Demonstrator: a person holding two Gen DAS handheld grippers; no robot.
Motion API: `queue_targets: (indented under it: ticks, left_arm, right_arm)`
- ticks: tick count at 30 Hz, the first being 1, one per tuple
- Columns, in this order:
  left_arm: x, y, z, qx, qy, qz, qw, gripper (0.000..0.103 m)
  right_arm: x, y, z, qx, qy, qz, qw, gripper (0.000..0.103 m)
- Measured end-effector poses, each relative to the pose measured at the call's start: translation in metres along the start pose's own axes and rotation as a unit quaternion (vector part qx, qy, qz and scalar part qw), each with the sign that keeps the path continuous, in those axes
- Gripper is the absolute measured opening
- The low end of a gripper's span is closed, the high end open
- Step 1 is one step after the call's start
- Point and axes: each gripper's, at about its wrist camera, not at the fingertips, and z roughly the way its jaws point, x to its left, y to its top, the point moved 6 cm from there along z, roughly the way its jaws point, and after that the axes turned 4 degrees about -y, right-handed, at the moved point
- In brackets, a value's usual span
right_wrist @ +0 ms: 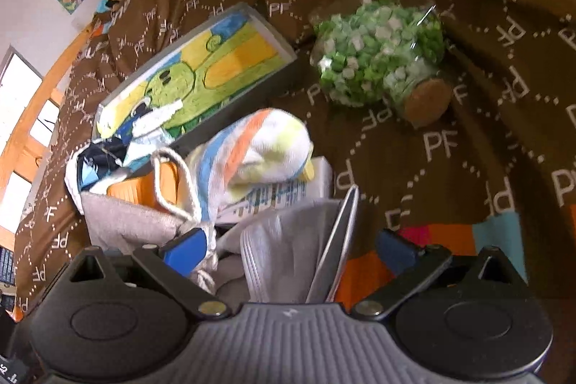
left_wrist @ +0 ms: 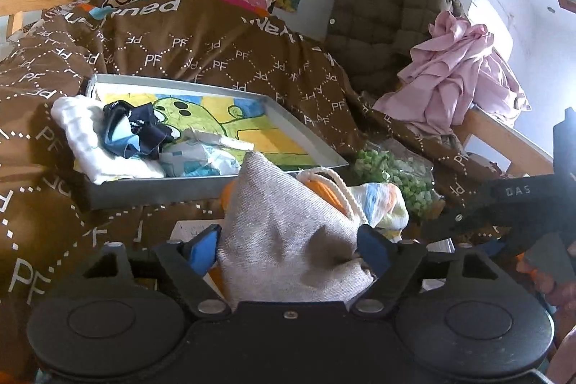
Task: Organize soft objects
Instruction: 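Lower the left tool onto the grey drawstring bag and close on it, then grasp the white face mask with the right tool while the left tool lifts the bag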
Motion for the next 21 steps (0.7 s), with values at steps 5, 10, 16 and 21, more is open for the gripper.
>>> queue_targets:
  ticks: [5,10,16,21]
  left_arm:
    - [-0.005,-0.001,-0.004,-0.001,-0.005,-0.006,1.0,0.048]
    - [-0.017,-0.003,-0.005,0.004,-0.03,0.006,0.9995,0.038]
    - [-0.027,-0.012,0.0,0.031,-0.066,0.018,0.9972,0.038]
    - [-0.036,-0.019,0.004,0.054,-0.076,0.037,0.995,0.019]
  right_arm:
    - [0.003,-0.004,0.008,0.016,-0.003,-0.002,1.0,0.1]
    - [0.0,-0.004,0.008,0.016,-0.008,0.005,1.0,0.097]
    - [-0.002,-0.005,0.01,0.021,-0.013,0.006,1.0,0.086]
    - [-0.006,-0.009,0.013,0.036,-0.02,0.016,0.999,0.076]
